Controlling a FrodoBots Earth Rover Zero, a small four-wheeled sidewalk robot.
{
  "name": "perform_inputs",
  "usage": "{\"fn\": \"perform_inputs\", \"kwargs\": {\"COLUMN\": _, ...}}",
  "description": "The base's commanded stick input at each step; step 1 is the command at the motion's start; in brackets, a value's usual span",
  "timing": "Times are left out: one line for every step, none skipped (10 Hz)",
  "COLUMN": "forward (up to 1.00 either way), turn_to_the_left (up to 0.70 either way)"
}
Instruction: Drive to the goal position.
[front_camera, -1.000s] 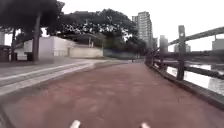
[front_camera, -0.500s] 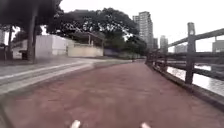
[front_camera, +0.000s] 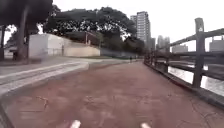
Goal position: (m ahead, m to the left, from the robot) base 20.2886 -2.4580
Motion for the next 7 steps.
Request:
{"fn": "perform_inputs", "kwargs": {"forward": 0.70, "turn_to_the_left": 0.00}}
{"fn": "perform_inputs", "kwargs": {"forward": 0.70, "turn_to_the_left": 0.00}}
{"fn": "perform_inputs", "kwargs": {"forward": 0.70, "turn_to_the_left": 0.00}}
{"fn": "perform_inputs", "kwargs": {"forward": 0.70, "turn_to_the_left": 0.00}}
{"fn": "perform_inputs", "kwargs": {"forward": 0.70, "turn_to_the_left": 0.00}}
{"fn": "perform_inputs", "kwargs": {"forward": 0.70, "turn_to_the_left": 0.00}}
{"fn": "perform_inputs", "kwargs": {"forward": 0.70, "turn_to_the_left": 0.00}}
